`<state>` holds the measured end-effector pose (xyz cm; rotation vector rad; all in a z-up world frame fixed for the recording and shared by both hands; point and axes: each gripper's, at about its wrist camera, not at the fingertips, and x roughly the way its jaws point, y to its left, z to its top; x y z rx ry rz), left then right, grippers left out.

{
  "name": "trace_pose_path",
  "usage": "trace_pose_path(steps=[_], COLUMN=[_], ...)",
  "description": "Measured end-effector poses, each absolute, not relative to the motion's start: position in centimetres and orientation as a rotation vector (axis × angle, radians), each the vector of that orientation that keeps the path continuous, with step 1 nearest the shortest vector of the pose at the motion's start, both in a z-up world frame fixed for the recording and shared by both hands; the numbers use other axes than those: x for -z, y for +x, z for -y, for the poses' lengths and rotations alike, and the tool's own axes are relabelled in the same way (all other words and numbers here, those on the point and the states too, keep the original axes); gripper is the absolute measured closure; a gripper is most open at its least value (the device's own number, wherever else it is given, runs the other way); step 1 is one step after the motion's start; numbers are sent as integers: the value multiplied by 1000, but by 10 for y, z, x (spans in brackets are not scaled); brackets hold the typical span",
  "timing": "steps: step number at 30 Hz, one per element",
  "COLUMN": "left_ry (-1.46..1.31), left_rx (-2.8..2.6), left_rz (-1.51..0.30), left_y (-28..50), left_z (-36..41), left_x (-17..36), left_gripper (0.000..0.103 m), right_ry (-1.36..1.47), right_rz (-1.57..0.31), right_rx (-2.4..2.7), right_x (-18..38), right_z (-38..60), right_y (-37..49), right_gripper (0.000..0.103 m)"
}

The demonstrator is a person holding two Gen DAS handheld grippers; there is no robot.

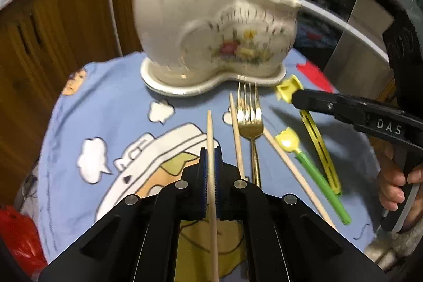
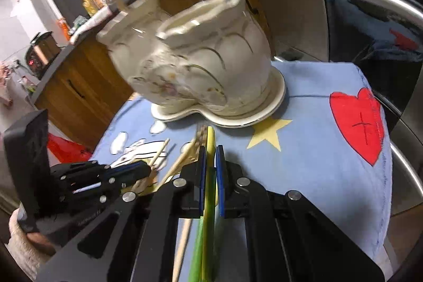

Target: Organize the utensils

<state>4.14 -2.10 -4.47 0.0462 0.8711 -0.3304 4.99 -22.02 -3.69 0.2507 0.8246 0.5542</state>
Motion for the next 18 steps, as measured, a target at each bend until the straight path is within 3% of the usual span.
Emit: trace_pose_path(steps=[11,18], left_ry=[-88,-139], left_rx=[322,292], left_rz=[-570,-357], left_y=[6,41], left_z=[-16,-16], left_x=[-40,-103], left_gripper=[98,98], right_ry=[214,294], right_rz=[-443,-282], right_rx=[-493,-456], right_x=[-46,-90], right_z=[242,248], right_y=[19,57], right_gripper=[96,96])
